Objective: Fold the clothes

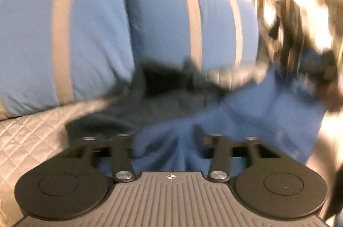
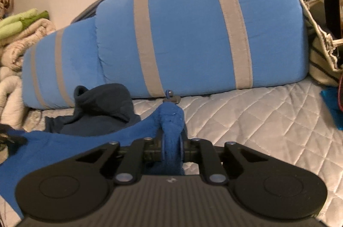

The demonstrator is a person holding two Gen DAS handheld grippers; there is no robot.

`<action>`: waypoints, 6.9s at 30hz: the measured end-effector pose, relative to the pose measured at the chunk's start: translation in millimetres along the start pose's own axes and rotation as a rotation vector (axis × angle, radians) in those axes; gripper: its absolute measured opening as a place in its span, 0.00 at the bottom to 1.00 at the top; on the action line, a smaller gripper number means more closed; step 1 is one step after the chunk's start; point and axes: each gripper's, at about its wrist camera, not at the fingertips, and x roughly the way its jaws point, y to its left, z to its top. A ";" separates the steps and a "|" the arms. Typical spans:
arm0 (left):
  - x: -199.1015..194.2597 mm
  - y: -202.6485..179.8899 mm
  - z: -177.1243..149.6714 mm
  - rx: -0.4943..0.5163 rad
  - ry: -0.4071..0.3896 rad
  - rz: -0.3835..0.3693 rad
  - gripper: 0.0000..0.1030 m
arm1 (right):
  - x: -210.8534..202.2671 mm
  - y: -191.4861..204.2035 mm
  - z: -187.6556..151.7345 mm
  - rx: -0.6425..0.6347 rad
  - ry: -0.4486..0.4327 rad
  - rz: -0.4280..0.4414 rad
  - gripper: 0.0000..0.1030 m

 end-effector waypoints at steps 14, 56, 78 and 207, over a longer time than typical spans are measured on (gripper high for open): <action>-30.2 101.4 -56.2 -0.260 0.117 -0.009 0.75 | 2.6 9.7 -2.6 -0.037 0.002 -0.059 0.13; -26.6 47.7 0.5 -0.059 -0.136 0.284 0.19 | -20.9 13.4 16.6 -0.054 -0.105 -0.016 0.12; 66.1 31.7 4.2 0.101 0.102 0.683 0.61 | 56.0 75.5 32.3 -0.334 0.051 -0.469 0.89; -118.2 8.4 -46.1 -0.423 -0.007 0.260 0.75 | -198.9 75.7 -40.7 0.219 0.003 -0.291 1.00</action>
